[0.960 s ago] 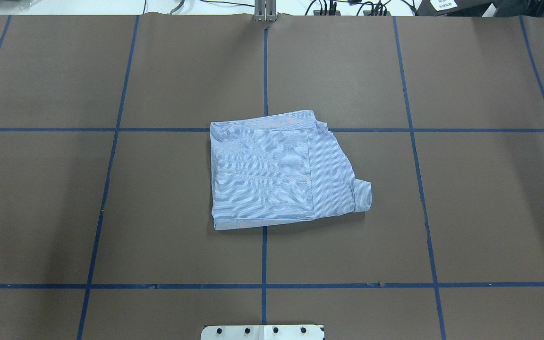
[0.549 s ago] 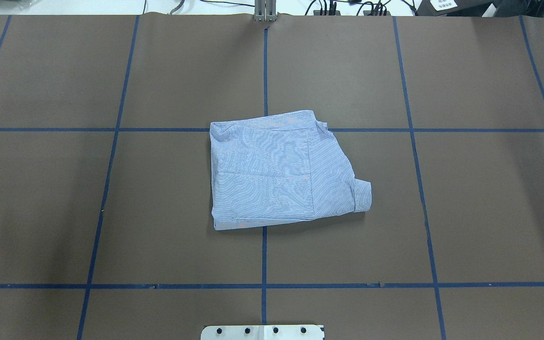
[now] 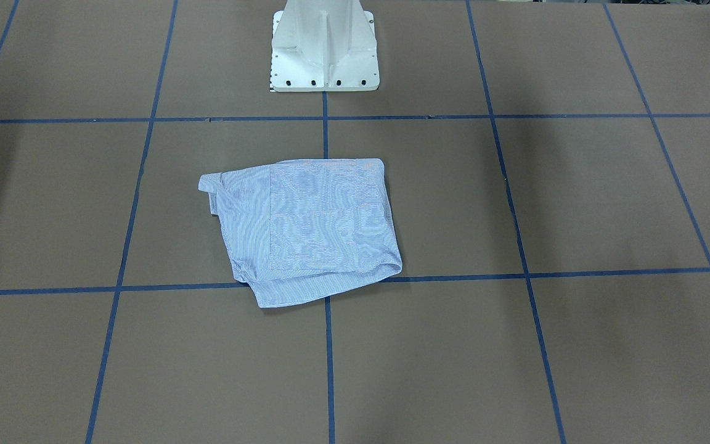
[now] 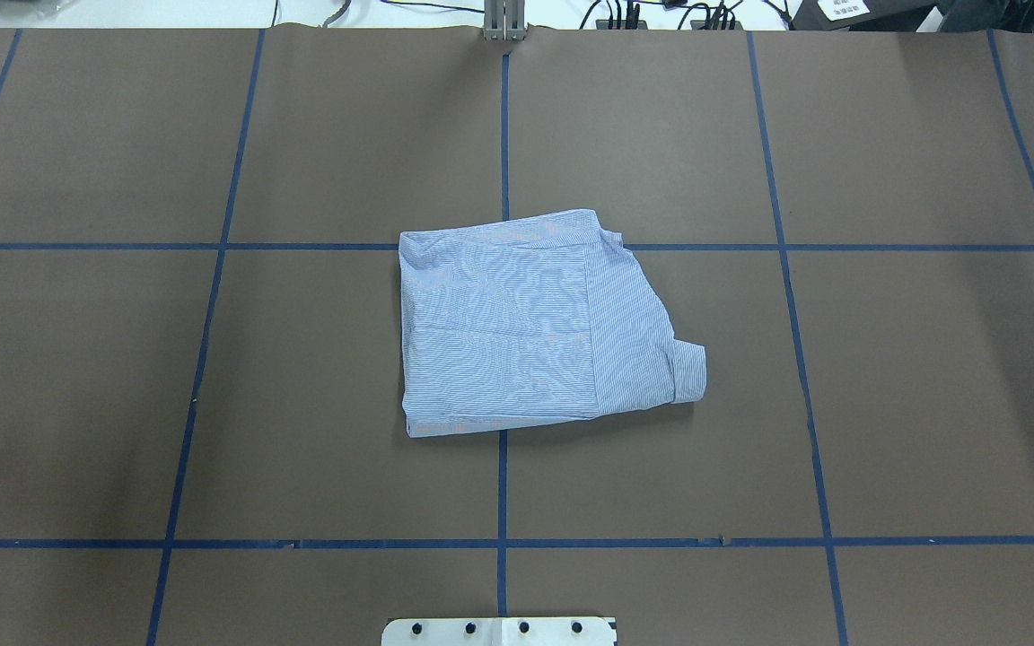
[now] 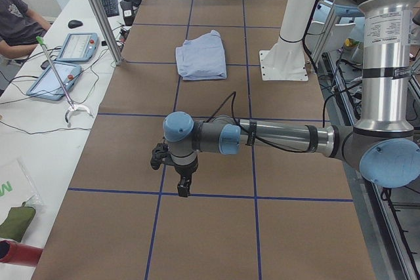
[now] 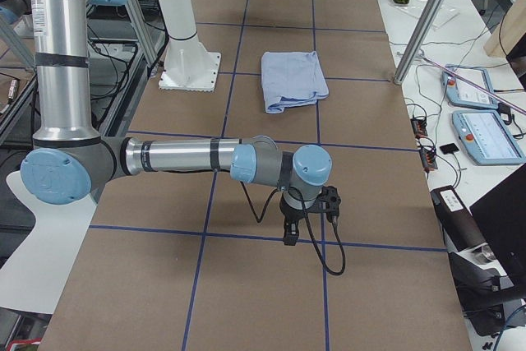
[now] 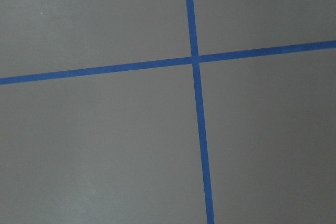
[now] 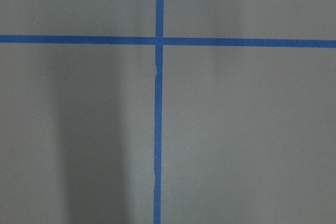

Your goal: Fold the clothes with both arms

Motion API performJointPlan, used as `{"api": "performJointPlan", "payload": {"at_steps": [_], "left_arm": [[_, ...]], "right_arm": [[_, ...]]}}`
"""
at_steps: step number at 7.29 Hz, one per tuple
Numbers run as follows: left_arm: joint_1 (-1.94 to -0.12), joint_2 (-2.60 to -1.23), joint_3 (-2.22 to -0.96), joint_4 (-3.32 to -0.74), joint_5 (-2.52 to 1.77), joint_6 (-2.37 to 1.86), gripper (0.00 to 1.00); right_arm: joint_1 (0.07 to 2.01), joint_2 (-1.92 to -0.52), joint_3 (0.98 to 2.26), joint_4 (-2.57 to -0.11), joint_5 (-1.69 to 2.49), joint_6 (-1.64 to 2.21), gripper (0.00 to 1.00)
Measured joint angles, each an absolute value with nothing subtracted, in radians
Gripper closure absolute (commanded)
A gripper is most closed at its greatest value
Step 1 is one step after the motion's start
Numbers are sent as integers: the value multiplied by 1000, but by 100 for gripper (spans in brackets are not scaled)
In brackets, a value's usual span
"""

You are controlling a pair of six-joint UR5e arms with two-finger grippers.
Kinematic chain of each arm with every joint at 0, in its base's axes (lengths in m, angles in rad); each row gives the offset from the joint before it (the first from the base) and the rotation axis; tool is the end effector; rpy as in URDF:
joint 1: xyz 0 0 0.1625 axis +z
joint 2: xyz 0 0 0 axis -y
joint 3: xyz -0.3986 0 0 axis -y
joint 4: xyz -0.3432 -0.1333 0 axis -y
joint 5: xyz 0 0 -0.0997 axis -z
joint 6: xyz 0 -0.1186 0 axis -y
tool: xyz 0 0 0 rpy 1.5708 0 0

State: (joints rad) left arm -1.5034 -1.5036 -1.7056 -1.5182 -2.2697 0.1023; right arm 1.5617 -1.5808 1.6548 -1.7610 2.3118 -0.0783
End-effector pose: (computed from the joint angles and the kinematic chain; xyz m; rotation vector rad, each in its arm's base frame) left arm -0.0288 -0.4196 0.6263 0.0266 0.6994 0.1680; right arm 0.0494 -0.4276 0.6342 -0.0852 -0.7435 -0.0402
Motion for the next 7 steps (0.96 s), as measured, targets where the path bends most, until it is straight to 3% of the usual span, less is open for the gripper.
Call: {"api": "performJointPlan", "payload": {"at_steps": [7], "left_arm": [[-1603, -1510, -1688, -1463, -2306, 238, 1]], "right_arm": [[1566, -1580, 1657, -1760, 2362, -80, 0]]}}
